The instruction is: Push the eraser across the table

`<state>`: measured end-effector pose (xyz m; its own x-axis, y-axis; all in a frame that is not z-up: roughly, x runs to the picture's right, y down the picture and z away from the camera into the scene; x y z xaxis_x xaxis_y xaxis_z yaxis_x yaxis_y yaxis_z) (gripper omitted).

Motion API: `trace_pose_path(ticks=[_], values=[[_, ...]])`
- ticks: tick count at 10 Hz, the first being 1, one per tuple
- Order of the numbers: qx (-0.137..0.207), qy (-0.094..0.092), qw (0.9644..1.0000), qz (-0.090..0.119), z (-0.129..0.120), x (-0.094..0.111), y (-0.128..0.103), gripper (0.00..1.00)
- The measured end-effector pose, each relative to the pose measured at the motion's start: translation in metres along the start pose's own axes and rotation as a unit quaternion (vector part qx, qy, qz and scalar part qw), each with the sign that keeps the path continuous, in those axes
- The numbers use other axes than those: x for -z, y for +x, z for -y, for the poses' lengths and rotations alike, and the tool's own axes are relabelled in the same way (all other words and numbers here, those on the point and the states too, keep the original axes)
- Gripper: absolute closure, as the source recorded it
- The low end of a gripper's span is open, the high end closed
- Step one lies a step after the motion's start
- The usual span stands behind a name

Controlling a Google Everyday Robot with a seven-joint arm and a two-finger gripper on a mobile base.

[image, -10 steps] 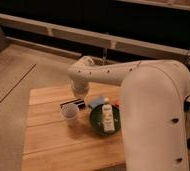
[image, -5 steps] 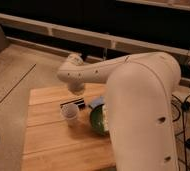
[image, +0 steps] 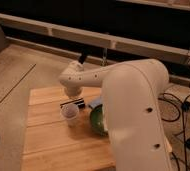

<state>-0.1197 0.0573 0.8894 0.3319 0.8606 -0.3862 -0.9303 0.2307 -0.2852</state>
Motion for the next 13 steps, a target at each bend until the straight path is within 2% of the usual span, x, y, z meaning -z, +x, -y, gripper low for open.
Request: trace_pose_path(ticks=[2, 3, 7, 10, 13], values=[[-0.02, -0.026, 0.9994, -0.008, 0.011, -0.015, 0.003, 1.0], [-0.022, -0.029, 0.9992, -0.015, 0.019, -0.019, 0.005, 1.0], [-0.027, -0.016, 0.9988, -0.039, 0.046, -0.029, 0.01, 1.0], [-0.035, -0.018, 0.9973, -0.062, 0.045, -0.044, 0.012, 1.0], [-0.039, -0.031, 0.9964, -0.069, 0.033, -0.057, 0.003, 1.0]])
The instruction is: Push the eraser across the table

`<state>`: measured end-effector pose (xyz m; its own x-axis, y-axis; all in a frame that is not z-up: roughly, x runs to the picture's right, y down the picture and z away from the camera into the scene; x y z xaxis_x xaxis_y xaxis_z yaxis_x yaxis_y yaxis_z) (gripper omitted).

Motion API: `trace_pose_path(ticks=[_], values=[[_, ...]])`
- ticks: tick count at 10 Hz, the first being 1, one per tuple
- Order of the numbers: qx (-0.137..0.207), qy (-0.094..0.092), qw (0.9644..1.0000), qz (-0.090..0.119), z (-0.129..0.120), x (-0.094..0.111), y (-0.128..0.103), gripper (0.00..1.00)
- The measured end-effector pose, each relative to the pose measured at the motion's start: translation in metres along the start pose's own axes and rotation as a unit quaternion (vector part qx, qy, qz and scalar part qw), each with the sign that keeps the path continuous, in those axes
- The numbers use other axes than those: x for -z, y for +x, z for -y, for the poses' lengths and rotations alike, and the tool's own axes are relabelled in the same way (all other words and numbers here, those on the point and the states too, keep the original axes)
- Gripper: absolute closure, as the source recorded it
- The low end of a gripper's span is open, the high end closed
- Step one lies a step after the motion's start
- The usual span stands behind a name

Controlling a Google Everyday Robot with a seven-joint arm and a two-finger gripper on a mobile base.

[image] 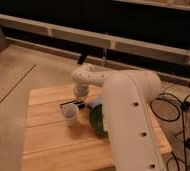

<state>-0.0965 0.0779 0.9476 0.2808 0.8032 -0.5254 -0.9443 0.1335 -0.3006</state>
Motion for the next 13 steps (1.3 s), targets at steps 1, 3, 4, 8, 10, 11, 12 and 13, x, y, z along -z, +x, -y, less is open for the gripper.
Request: trace_pose_path(ticks=[1, 3, 4, 8, 10, 11, 12, 13], values=[[-0.002, -0.012, 0.9999, 0.003, -0.012, -0.003, -0.006, 1.0], [-0.005, -0.046, 0.9988, 0.013, -0.041, -0.005, -0.02, 1.0], [-0.006, -0.065, 0.9977, 0.016, -0.058, -0.004, -0.022, 1.0], [-0.02, -0.14, 0.9894, 0.032, -0.11, 0.003, -0.044, 1.0], [-0.023, -0.155, 0.9861, 0.054, -0.107, 0.019, -0.061, 1.0], [-0.025, -0.156, 0.9853, 0.064, -0.103, 0.028, -0.068, 1.0], [-0.026, -0.156, 0.9855, 0.063, -0.101, 0.026, -0.067, 1.0], [-0.025, -0.157, 0.9853, 0.064, -0.104, 0.027, -0.067, 1.0]])
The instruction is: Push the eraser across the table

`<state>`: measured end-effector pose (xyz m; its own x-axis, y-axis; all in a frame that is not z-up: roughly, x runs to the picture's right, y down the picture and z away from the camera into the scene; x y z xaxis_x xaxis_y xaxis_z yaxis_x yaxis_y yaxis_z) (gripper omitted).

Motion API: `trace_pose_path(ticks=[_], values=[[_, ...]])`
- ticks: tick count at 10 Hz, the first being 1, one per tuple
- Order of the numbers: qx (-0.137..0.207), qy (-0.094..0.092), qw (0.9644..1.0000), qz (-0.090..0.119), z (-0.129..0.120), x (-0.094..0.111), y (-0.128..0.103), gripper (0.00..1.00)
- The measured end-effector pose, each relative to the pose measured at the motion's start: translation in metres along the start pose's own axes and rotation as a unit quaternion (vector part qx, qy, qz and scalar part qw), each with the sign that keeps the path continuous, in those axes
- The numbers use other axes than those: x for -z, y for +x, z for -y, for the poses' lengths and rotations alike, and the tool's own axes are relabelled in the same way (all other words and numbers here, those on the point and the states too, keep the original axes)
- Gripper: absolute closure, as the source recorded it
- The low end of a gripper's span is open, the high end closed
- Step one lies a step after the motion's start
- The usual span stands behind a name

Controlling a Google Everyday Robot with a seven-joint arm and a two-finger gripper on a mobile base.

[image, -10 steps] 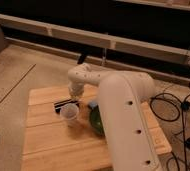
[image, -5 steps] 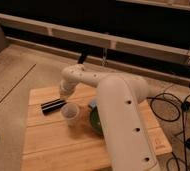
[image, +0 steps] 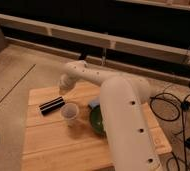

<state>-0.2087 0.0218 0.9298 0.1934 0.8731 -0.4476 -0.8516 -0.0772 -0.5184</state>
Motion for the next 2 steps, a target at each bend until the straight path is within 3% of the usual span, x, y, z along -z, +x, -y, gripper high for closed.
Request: trace_pose_path(ticks=[2], values=[[0.0, 0.0, 1.0, 0.0, -0.0004, -0.0003, 0.0002, 0.97]])
